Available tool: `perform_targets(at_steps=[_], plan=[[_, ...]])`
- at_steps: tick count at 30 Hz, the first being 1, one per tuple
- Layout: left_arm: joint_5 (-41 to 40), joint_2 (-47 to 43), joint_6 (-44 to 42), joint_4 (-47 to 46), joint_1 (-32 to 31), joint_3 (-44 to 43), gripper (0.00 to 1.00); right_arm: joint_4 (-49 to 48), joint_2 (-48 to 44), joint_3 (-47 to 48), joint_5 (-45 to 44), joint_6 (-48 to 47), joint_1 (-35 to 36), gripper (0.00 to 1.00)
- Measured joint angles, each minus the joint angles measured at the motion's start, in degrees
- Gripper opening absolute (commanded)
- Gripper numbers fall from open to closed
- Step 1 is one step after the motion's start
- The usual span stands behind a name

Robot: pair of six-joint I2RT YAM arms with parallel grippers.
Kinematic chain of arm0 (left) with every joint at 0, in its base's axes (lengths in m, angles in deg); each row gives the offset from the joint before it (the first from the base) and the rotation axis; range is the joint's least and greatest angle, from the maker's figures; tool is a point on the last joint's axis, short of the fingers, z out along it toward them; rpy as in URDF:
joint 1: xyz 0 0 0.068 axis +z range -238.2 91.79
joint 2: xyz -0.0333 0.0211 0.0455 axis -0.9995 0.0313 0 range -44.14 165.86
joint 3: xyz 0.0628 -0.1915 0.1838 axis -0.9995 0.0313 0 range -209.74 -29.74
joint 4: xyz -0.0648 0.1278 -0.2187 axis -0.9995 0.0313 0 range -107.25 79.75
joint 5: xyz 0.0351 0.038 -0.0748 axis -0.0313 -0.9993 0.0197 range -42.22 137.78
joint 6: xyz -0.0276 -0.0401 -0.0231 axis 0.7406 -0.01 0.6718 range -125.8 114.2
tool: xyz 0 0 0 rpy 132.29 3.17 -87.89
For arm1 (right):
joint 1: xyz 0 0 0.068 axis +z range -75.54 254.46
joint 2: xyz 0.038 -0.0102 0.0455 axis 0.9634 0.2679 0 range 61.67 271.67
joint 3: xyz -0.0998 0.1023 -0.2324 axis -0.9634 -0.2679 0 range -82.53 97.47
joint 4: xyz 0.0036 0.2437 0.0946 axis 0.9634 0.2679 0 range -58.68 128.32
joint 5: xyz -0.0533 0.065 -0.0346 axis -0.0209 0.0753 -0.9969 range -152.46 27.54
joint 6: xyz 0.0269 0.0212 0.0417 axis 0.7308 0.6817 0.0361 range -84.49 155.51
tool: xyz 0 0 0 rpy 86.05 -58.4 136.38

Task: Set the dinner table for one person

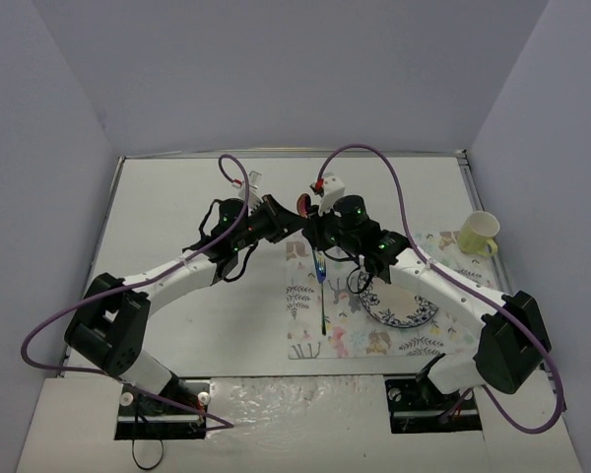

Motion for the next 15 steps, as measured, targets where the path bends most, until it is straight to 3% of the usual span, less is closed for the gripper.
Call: perform_targets(at_steps=[3,8,10,14,15], plan=[[-0.1,0.0,-0.2,0.0,-0.1,0.0,0.00,0.3,0.0,0.0,-0.6,0.1,0.0,0.00],[-0.2,0.0,-0.5,0.5,-0.2,0.0,0.01,0.8,0.0,0.0,-1.7,0.2,0.0,0.00],[-0.2,0.0,-0.8,0.8,-0.3,0.0,0.10,1.2,0.0,0.0,-1.9,0.2,0.0,0.00],[-1.0,-0.2,-2.3,2.6,-0.5,0.0,0.39,2.4,0.0,0.0,-2.3,0.1,0.0,0.00],[-1.2,-0.3,-2.9,3.7,-0.5,0.0,0.43,2.6,0.0,-0.1,-2.4,0.1,0.0,0.00]])
